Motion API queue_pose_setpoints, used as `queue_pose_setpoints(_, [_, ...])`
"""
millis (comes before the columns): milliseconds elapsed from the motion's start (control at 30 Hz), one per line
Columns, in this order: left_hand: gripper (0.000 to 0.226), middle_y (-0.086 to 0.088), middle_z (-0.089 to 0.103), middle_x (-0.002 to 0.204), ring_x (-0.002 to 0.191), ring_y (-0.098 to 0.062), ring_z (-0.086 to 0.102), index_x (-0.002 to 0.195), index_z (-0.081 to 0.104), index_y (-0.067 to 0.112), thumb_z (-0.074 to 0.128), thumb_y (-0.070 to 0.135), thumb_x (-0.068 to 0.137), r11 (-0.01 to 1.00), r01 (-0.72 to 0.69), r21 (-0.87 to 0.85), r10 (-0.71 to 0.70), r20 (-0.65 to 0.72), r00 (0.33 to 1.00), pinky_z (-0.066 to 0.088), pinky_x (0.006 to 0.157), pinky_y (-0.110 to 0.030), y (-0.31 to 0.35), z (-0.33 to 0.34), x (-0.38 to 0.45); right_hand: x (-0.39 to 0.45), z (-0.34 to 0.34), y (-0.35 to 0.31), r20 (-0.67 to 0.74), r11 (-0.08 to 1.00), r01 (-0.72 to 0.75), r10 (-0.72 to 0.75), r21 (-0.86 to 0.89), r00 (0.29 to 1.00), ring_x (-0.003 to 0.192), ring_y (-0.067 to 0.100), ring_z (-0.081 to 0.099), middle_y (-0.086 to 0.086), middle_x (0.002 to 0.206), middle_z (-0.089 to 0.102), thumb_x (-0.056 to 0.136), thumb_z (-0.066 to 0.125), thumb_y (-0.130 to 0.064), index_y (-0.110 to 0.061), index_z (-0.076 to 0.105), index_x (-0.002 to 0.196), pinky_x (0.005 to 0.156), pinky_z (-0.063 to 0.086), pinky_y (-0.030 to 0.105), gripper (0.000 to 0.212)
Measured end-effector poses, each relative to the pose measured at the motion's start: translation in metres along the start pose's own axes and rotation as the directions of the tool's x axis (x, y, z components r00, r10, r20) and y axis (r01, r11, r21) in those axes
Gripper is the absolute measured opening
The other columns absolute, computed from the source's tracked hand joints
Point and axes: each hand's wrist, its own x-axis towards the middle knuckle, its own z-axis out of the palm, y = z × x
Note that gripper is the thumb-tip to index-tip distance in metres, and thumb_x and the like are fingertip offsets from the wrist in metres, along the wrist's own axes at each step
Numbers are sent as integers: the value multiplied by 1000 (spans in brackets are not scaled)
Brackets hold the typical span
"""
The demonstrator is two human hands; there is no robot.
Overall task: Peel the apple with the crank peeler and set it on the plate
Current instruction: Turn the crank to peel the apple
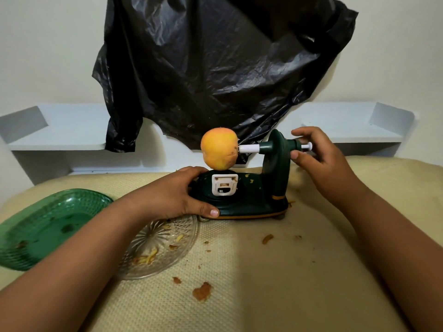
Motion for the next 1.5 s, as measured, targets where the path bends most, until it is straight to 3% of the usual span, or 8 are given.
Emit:
queue_pose_setpoints(200, [98,13,54,141,127,-7,54,148,42,40,93,45,65,999,-20,25,20,-4,1000,45,109,-30,-1,1,-1,5,-10,5,298,962,-226,173,152,939,88,17,70,-5,94,74,73,63,-65,-35,70,102,78,55,43,42])
queue_pose_setpoints(300, [92,15,52,139,127,-5,52,139,41,53,85,64,59,997,-60,46,60,-10,998,45,109,-32,1,4,0,7,-23,8,468,895,-350,193,275,862,85,22,70,3,93,73,71,77,-33,-23,70,108,73,57,34,39])
queue_pose_setpoints(467, [99,17,47,126,119,-4,50,139,43,53,67,85,49,987,-11,163,25,-84,996,42,94,-24,4,13,5,9,-33,11,495,910,-377,252,171,831,80,25,72,16,85,71,87,59,12,-5,63,100,69,59,30,21])
queue_pose_setpoints(633, [94,17,48,124,118,-3,52,133,47,54,73,81,46,990,-7,140,21,-101,995,46,99,-27,4,13,6,10,-39,10,515,930,-345,235,128,824,69,22,70,14,80,74,84,67,8,-13,73,85,63,58,30,22])
queue_pose_setpoints(900, [81,14,51,127,120,-8,54,130,50,51,92,56,61,996,-5,90,15,-111,994,48,105,-33,9,13,6,7,-52,5,766,730,-530,13,432,642,55,14,60,16,74,70,70,85,-13,-6,74,82,57,52,29,18])
queue_pose_setpoints(1267, [106,12,56,137,125,-8,57,143,47,38,86,66,48,999,-39,23,41,-71,997,49,109,-37,4,15,9,10,-49,-22,419,662,-232,-137,713,897,50,6,52,6,67,67,61,90,-28,-11,73,75,55,47,22,28])
queue_pose_setpoints(1367, [108,11,55,137,125,-9,56,143,46,38,86,68,47,999,-25,26,27,-71,997,49,109,-38,2,16,10,11,-44,-28,258,642,-129,-110,756,960,52,5,52,4,66,68,69,78,-15,-15,75,75,57,48,21,6])
queue_pose_setpoints(1500, [107,11,55,137,125,-9,56,141,46,37,86,68,47,999,-27,30,29,-64,998,49,108,-39,2,15,11,14,-37,-28,57,654,-38,-8,755,998,54,9,52,5,68,68,85,57,-8,-16,76,80,52,45,20,20])
